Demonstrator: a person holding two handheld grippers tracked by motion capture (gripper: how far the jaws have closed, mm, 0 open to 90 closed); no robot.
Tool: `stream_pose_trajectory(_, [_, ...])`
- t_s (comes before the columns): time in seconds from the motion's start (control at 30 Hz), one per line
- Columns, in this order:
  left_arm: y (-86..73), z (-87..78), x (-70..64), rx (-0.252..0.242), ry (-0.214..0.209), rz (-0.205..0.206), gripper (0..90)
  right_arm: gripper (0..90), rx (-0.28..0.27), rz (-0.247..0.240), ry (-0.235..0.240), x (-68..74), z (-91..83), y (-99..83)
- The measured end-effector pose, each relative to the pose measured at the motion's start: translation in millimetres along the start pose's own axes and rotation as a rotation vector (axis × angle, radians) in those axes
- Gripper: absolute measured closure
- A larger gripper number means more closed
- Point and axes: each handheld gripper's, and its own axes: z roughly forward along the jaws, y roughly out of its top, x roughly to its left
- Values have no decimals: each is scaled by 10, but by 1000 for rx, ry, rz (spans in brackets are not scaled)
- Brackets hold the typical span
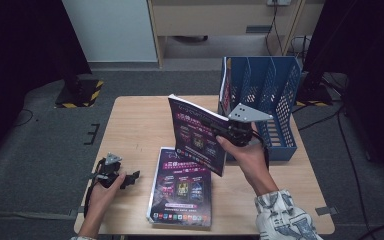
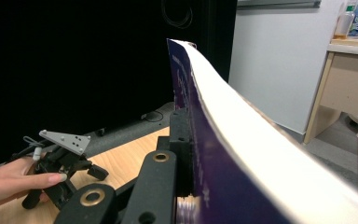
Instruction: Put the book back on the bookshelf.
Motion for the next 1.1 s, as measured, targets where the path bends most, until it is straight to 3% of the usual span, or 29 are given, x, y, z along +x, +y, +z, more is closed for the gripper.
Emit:
stream_pose_trajectory(0.13, [-8, 7, -8, -1, 5, 13, 63, 824, -1, 1, -5, -16, -68, -16])
stream_pose_trajectory(0.37, [-20, 45, -61, 8, 34, 76, 39, 824, -2, 4, -5, -29, -153, -41])
stream_pose_trajectory(1.1, [-26, 49, -62, 3, 32, 77, 28, 823, -1, 24, -18, -99, -494, -128])
